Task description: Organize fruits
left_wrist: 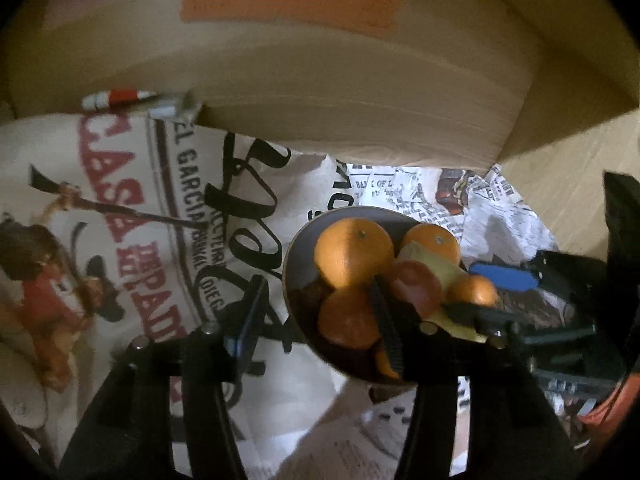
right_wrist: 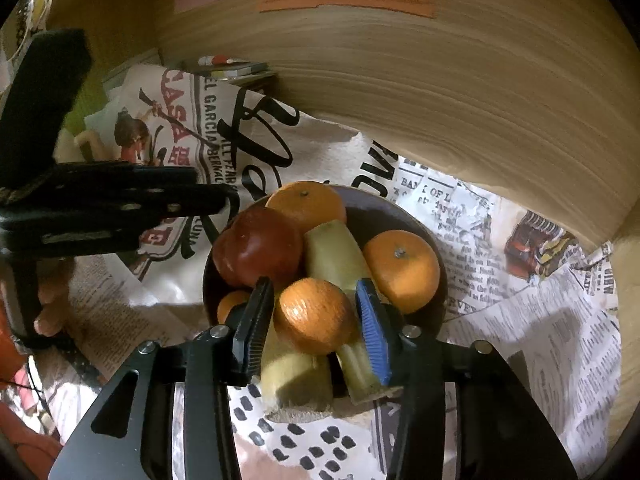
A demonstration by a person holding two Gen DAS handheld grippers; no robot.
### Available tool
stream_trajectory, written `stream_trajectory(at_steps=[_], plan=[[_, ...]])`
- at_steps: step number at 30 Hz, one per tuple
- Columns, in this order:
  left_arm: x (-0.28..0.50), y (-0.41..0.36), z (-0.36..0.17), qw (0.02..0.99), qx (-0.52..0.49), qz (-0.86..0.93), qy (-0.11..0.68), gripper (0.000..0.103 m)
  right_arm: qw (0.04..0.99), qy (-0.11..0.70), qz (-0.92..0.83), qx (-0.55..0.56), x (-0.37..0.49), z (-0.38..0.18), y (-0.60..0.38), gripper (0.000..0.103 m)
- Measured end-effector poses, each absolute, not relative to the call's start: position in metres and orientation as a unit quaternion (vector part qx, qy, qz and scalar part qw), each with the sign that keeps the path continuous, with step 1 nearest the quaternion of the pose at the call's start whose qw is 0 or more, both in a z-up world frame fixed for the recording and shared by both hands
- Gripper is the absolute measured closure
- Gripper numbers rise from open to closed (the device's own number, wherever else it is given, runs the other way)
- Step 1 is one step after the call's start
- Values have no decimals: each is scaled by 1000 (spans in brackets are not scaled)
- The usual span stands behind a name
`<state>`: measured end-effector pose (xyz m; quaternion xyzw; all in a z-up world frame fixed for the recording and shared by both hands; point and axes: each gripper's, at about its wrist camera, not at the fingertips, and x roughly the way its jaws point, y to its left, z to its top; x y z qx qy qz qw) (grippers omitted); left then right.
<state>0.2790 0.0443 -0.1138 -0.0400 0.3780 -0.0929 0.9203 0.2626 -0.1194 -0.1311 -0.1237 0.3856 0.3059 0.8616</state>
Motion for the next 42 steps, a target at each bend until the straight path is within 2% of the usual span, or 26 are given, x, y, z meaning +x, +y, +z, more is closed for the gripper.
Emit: stream_trajectory(at_steps=[6, 14, 21, 23, 25, 31, 42], plan=[[244, 35, -117, 919, -21, -101, 381, 46, 873, 367, 303, -104, 254, -120, -133, 53], [225, 4, -154, 895, -2, -127, 429, 46, 888, 350, 289, -81, 234, -109, -159, 42], [238, -20, -181, 880, 26, -131, 456, 46, 891, 348, 283, -66, 223, -111, -175, 42], [241, -24, -183, 876, 23, -137, 461, 51, 891, 349, 284, -59, 223, -111, -180, 42], [243, -30, -188, 870, 30, -141, 471, 63, 890, 351, 285, -53, 223, -112, -184, 42], [247, -34, -190, 877, 46, -116, 464, 79, 885, 363, 289, -24, 231, -119, -195, 42], [224, -14, -175, 882, 46, -106, 456, 79, 884, 361, 296, -16, 230, -119, -198, 42]])
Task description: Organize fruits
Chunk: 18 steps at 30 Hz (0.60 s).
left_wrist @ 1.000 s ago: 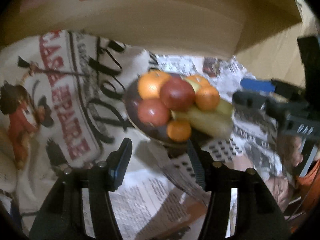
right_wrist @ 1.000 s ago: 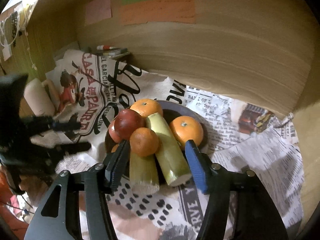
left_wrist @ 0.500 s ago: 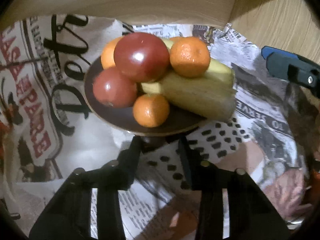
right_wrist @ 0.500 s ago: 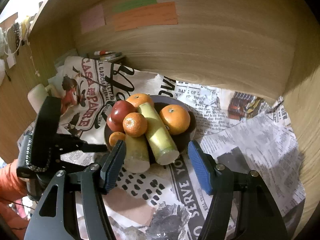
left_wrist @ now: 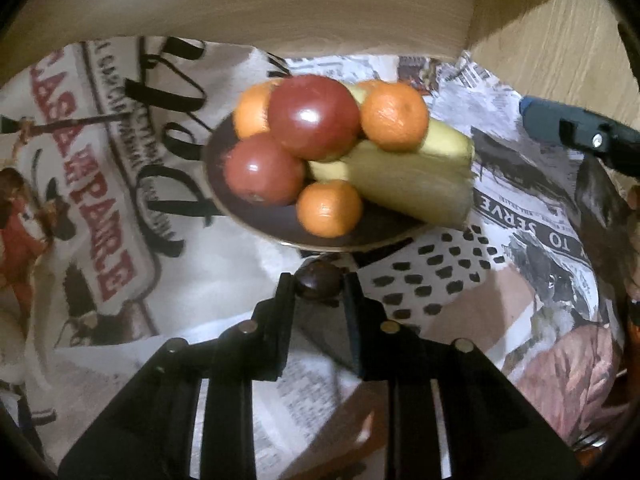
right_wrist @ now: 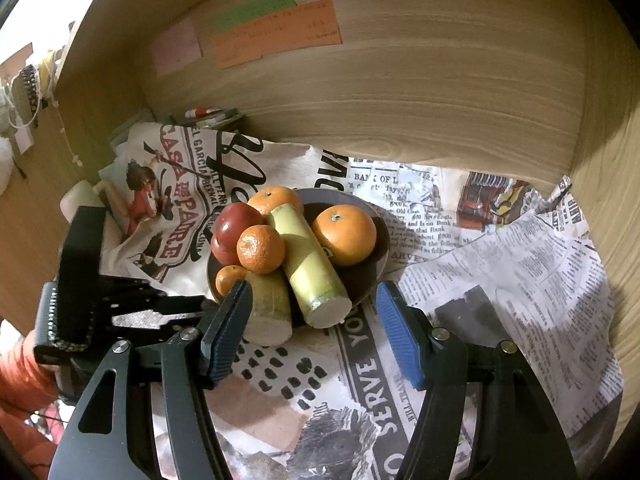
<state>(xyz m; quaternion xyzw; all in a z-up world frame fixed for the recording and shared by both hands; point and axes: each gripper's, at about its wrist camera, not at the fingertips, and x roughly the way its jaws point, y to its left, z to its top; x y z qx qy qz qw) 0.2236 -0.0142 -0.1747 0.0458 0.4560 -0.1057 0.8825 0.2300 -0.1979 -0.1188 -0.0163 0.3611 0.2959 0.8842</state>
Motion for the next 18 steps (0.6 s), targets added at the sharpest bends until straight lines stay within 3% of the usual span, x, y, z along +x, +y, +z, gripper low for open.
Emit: stream_trajectory(at_steps=[10, 13, 15, 18], plan=[[243, 4, -152, 901, 17, -93, 424, 77, 885, 362, 293, -18, 228, -118, -196, 42], [248, 4, -155, 901, 10, -90, 423, 66, 886, 360, 292, -21, 226, -115, -197, 42], [249, 6, -155, 905, 9, -88, 416, 51, 887, 357, 290, -25, 223, -114, -197, 42], [243, 11, -148, 910, -4, -89, 405, 47, 889, 354, 288, -27, 221, -110, -197, 42]])
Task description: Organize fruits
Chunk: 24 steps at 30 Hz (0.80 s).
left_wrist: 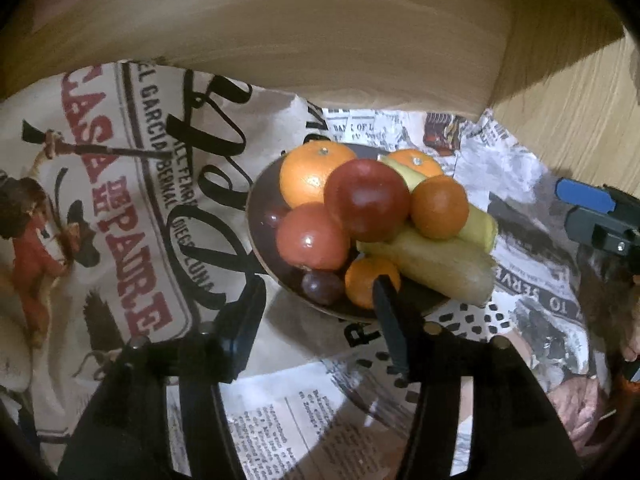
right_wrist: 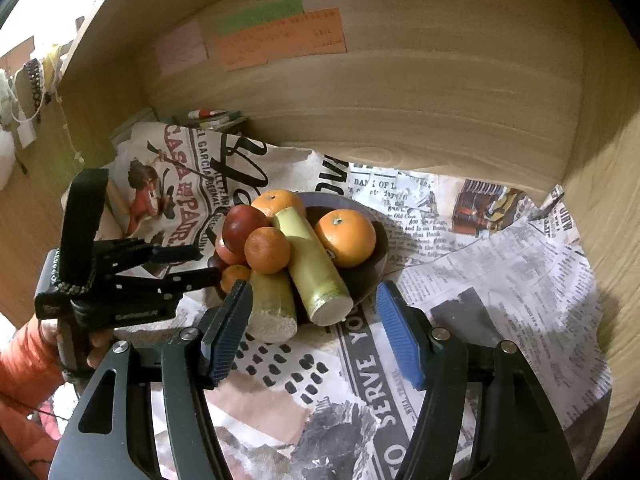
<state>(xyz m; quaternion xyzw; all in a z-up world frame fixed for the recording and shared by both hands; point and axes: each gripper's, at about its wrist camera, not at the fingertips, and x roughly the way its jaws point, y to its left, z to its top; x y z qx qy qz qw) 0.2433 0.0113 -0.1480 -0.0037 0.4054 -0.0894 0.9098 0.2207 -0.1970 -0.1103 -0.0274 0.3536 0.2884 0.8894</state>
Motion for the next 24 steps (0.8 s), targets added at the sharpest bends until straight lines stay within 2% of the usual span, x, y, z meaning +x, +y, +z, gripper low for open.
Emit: stream_trajectory(at_steps=[7, 16, 20, 24], plan=[[203, 19, -90, 946, -17, -65, 317, 47, 905, 320, 279, -18, 206, -88, -197, 42], [112, 24, 0, 987, -32, -16, 157, 42, 940, 210, 269, -2, 138, -28, -198, 42], [73, 23, 23, 993, -37, -17, 112, 37, 953, 161, 258, 4, 104, -7, -199, 41], [37, 15, 36, 996, -28, -18, 81, 33, 963, 110, 245, 7, 66, 10, -199, 31]])
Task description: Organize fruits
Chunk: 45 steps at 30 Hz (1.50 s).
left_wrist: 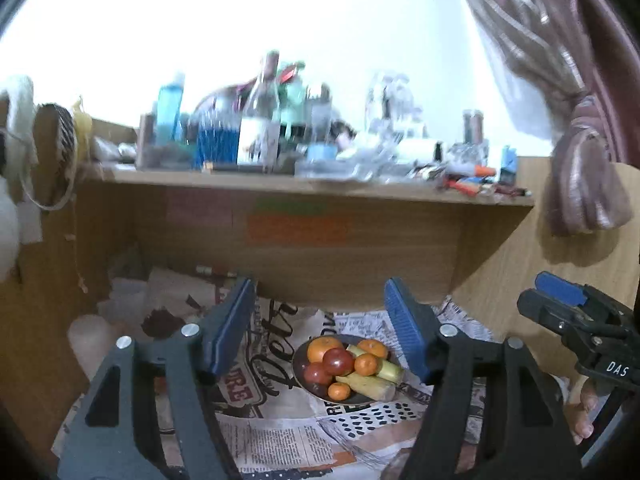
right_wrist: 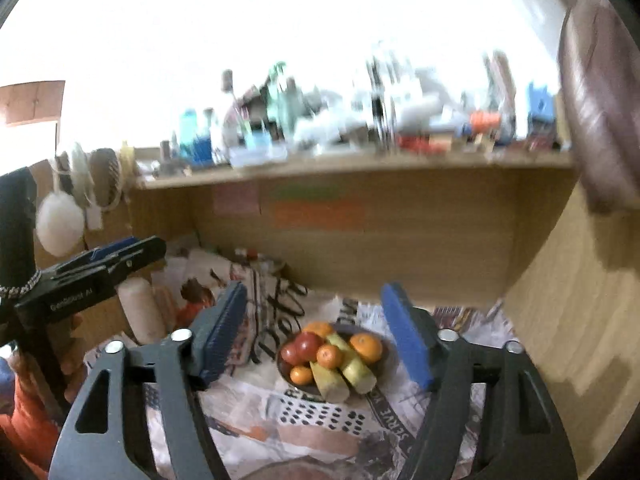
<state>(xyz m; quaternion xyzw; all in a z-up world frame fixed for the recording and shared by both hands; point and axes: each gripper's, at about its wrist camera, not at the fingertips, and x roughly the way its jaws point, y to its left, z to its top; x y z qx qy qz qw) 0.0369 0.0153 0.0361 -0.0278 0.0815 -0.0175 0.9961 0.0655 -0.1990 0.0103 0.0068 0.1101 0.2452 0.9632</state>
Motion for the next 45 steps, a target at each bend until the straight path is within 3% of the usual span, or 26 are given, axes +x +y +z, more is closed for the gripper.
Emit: stream_trajectory(at_steps=[6, 8, 11, 23, 45], plan=[[-7, 1, 40, 998, -7, -14, 59, 26, 969, 69, 238, 7, 23, 21, -203, 17], [-17, -2, 39, 998, -7, -16, 56, 18, 971, 61, 232, 5, 12, 21, -203, 14], [-29, -6, 38, 998, -9, -18, 52, 13, 973, 56, 224, 6, 2, 21, -204, 0], [-43, -13, 31, 999, -12, -16, 46, 2, 980, 38, 195, -9, -20, 19, -206, 0], [-44, -13, 29, 999, -8, -8, 47, 0, 983, 39, 180, 3, -17, 17, -206, 0]])
